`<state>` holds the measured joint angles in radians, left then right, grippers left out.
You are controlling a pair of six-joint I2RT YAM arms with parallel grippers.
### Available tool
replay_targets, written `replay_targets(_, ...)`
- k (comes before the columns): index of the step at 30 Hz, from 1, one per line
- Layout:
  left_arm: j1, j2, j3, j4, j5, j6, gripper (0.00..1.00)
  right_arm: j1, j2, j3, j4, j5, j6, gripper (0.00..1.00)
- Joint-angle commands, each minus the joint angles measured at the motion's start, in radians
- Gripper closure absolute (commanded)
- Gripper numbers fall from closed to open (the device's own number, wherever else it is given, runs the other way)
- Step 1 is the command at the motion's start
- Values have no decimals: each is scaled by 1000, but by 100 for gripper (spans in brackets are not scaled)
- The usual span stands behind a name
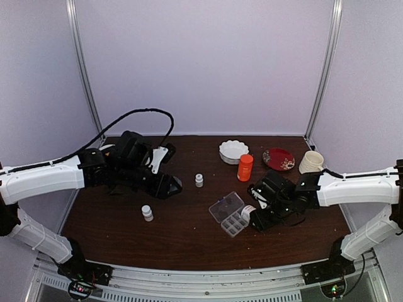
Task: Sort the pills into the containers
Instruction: Pour the pill into the compartment of the pill container, then pour into the compartment of the pill container.
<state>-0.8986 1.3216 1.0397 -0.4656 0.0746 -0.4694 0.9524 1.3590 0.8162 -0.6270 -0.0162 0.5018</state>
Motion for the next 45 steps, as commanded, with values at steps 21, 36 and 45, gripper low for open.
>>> replay_targets(21,-9,24,51,23,8,8,100,-1,-97,-75,-24,-17,-7,100)
replay_targets(36,-14,24,45,24,4,5,100,6,-136,-83,4,-24,12,100)
replay_targets(45,-15,25,43,23,2,8,100,7,-128,-86,9,-17,9,100)
